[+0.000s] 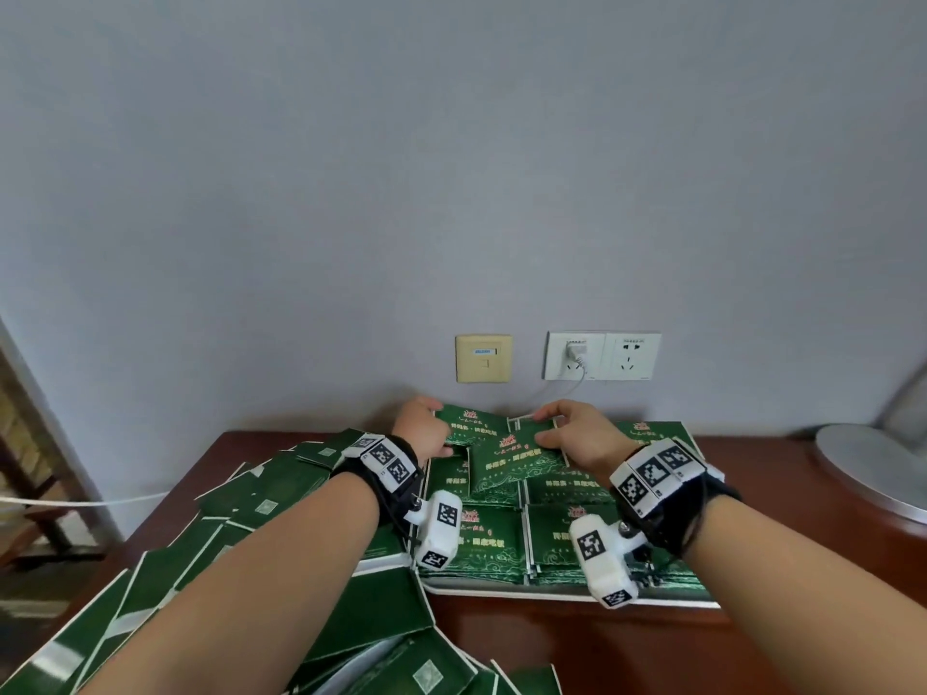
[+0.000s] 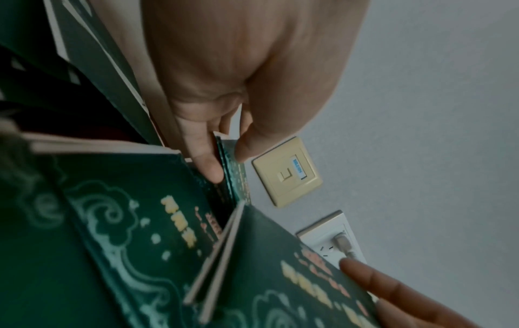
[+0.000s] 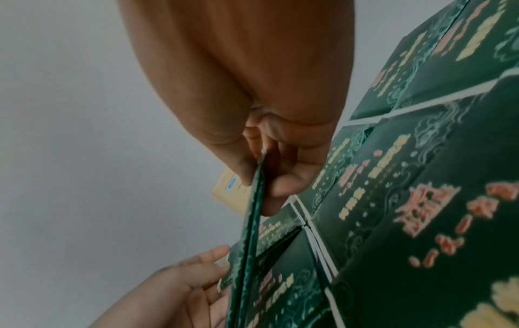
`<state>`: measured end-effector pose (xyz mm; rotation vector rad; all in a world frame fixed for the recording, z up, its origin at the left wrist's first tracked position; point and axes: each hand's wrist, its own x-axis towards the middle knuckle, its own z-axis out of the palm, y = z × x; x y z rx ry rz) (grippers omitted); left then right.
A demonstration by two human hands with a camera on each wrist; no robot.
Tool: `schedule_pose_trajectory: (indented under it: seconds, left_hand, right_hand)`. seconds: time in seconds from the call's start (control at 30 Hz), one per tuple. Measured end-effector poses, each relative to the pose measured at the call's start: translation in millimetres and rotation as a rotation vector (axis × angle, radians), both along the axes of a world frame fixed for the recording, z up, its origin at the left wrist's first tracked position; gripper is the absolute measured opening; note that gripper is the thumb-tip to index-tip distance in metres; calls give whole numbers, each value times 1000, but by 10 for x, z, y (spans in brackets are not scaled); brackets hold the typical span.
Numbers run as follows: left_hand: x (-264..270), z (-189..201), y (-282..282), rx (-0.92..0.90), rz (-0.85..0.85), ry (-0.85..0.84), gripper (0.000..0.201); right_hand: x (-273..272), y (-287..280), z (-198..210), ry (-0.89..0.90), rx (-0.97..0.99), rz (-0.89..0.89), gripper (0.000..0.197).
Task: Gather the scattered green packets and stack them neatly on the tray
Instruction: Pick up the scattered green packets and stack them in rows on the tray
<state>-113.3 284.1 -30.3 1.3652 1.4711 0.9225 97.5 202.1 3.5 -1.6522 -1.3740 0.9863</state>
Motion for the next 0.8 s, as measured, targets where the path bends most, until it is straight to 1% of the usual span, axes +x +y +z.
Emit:
schedule_pose_trajectory:
  seconds: [0.07,0.13,0.27,0.57,0.63,0.8]
  left_hand:
    - [-33,4,-29,16,25,28,32]
    - [-29,2,-46,44,7,80,25]
    - [-31,-6,-53,72,-40,161,28]
    - [-29,-14,-52,68,-169,324,39]
    - [-44,-21,-48,62,-193,349,40]
    - [-96,-9,-78,43,-226,392,41]
  right_hand:
    - [-80,29,-44,-45,-6,-8,27]
    - [-142,43,-86,-99,-23,2,29]
    - [-236,56,-110,-261,-26,29,37]
    - [-378,104,-116,-536,-4,57,41]
    - [-391,108,-122,-580,2,69,41]
    - [-417,95,-146,-622,30,57,41]
